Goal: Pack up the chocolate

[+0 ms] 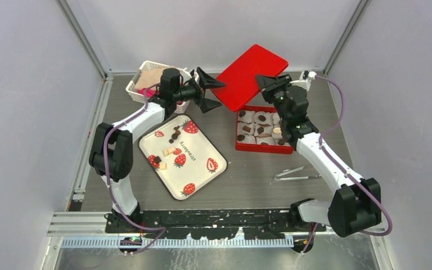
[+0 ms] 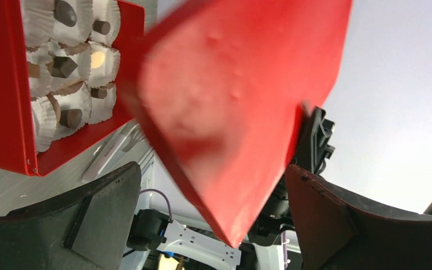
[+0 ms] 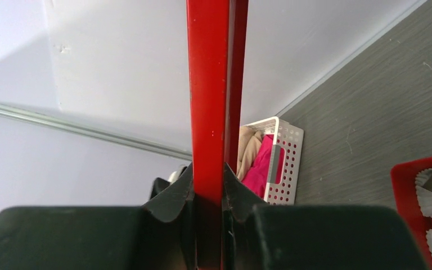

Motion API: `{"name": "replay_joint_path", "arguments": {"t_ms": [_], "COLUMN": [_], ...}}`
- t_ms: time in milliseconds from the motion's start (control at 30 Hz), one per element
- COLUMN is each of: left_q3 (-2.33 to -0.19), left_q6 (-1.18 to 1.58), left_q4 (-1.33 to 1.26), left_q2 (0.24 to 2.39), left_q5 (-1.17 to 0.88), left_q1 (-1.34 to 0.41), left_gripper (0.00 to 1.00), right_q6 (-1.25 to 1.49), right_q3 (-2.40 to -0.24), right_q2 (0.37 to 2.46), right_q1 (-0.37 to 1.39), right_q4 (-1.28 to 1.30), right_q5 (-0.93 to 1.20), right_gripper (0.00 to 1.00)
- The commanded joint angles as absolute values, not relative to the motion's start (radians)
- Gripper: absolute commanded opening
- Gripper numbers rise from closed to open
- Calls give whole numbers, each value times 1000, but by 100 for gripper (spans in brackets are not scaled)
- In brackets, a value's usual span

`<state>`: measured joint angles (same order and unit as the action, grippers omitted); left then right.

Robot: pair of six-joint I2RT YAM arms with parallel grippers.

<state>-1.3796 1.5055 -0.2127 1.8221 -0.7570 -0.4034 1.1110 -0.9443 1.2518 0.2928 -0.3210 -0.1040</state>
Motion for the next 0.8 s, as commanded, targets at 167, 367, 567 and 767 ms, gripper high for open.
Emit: {"name": "replay_joint_path", "arguments": {"t_ms": [167,367,567,767], "left_q3": [-1458,-1508,-1533,-1555], "left_q6": [1582,1566,1593,1621], "left_q4": [-375,-358,-388,-443], "left_q2": [1901,1923,1942,1968], "left_q5": [-774,-758,-755,-763], "left_q1": [-402,-401,-399,-396], "left_gripper": [72,40,10,0], "right_q6": [1163,1179,1182,1193], "right_q3": [-975,-932,-882,-838], "right_q2": [1209,1173,1128,1071], "right_q1": [298,300,299,297], "right_q4": [-408,-342,-278,-198], "right_q5": [-124,-106,-104,-102], "right_gripper": [1,1,8,64]}}
